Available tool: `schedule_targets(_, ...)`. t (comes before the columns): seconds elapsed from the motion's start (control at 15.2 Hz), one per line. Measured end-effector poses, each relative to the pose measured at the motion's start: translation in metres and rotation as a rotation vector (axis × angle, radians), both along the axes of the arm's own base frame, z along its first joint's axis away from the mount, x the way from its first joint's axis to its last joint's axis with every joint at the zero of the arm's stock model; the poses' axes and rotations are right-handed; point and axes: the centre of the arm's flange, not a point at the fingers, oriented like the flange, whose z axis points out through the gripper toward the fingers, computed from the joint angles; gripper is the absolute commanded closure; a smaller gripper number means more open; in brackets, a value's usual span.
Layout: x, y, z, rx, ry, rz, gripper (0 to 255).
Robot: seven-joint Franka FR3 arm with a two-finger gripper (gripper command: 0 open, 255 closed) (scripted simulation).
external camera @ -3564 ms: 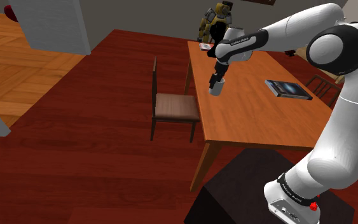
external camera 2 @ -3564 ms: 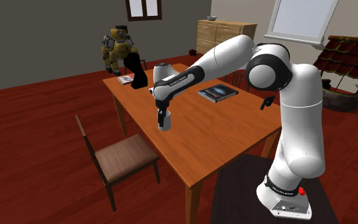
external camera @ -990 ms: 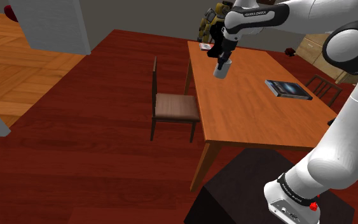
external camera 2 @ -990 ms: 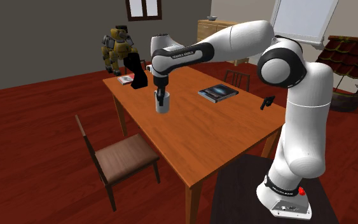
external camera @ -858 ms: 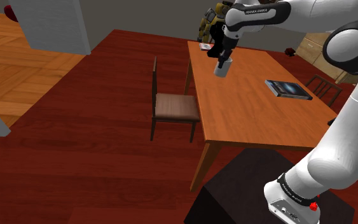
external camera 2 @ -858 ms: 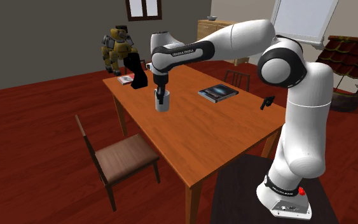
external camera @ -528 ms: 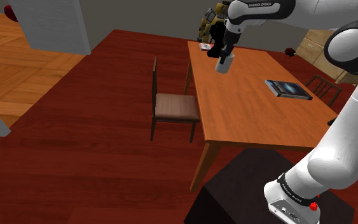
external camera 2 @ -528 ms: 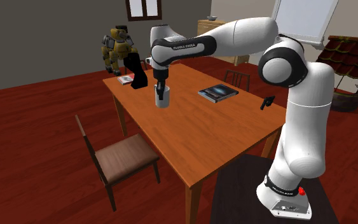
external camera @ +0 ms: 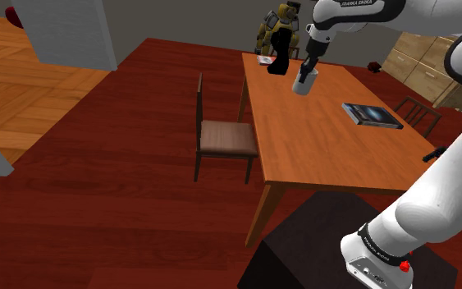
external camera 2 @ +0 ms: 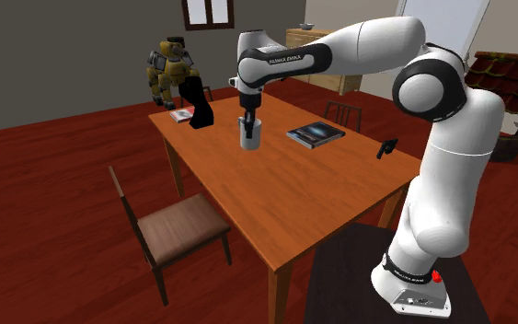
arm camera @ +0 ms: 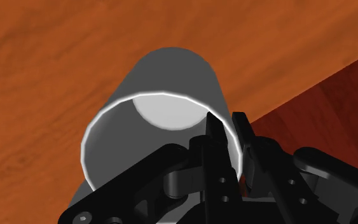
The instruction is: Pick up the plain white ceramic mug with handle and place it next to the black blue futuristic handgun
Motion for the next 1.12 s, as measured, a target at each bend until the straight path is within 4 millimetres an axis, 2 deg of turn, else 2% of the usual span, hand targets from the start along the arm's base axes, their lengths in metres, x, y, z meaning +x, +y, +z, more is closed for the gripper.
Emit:
schedule_targets(0.59, -0.095, -0.074, -0.002, 0.000, 0.000, 0.000, 255)
schedule_targets(0.73, -0.110, -0.094, -0.002, 0.000, 0.000, 0.000, 255)
schedule_targets(1.12, -0.177, -0.142, -0.003, 0.000, 0.000, 0.000, 255)
